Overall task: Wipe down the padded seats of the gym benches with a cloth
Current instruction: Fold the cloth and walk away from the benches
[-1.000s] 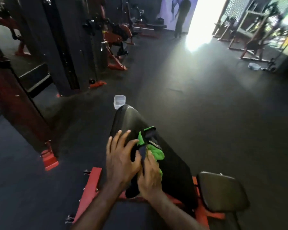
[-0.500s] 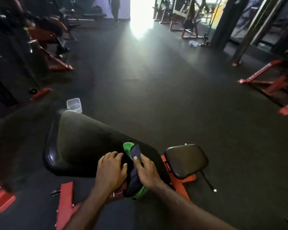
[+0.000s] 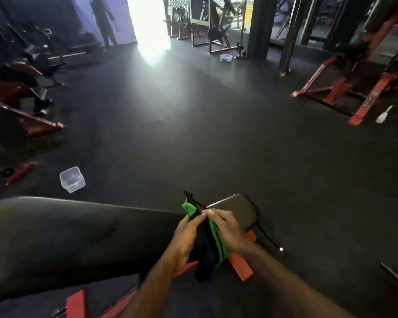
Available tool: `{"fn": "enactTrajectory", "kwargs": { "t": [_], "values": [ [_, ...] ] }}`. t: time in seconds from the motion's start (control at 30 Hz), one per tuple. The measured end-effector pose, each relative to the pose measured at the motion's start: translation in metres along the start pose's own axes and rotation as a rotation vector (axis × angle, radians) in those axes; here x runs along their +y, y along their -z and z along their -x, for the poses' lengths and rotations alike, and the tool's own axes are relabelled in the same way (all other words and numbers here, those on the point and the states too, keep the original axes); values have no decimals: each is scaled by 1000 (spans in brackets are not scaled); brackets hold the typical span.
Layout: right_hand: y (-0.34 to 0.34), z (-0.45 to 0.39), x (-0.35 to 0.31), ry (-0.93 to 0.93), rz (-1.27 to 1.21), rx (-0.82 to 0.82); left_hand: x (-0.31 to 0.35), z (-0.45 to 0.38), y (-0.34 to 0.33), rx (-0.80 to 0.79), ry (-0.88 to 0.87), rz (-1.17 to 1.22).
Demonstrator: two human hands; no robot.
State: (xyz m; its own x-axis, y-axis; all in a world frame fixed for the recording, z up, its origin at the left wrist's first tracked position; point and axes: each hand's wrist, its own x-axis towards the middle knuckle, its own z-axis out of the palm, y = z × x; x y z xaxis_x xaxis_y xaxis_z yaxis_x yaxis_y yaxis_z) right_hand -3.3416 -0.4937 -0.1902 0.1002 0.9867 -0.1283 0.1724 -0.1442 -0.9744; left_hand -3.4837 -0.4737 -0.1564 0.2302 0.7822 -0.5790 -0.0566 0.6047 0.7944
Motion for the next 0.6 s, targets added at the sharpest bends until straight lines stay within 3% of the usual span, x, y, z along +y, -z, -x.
{"fn": "enactTrajectory", "kwargs": {
  "t": [0.2, 0.4, 0.6],
  "values": [
    [119, -1, 5, 123, 11, 147, 2, -24, -96, -27, -130, 23],
    [202, 4, 16, -30, -57, 214, 9, -34, -173, -182, -176, -53],
    [265, -6, 14, -83, -145, 339, 25, -67, -234, -229, -329, -257]
  ]
}}
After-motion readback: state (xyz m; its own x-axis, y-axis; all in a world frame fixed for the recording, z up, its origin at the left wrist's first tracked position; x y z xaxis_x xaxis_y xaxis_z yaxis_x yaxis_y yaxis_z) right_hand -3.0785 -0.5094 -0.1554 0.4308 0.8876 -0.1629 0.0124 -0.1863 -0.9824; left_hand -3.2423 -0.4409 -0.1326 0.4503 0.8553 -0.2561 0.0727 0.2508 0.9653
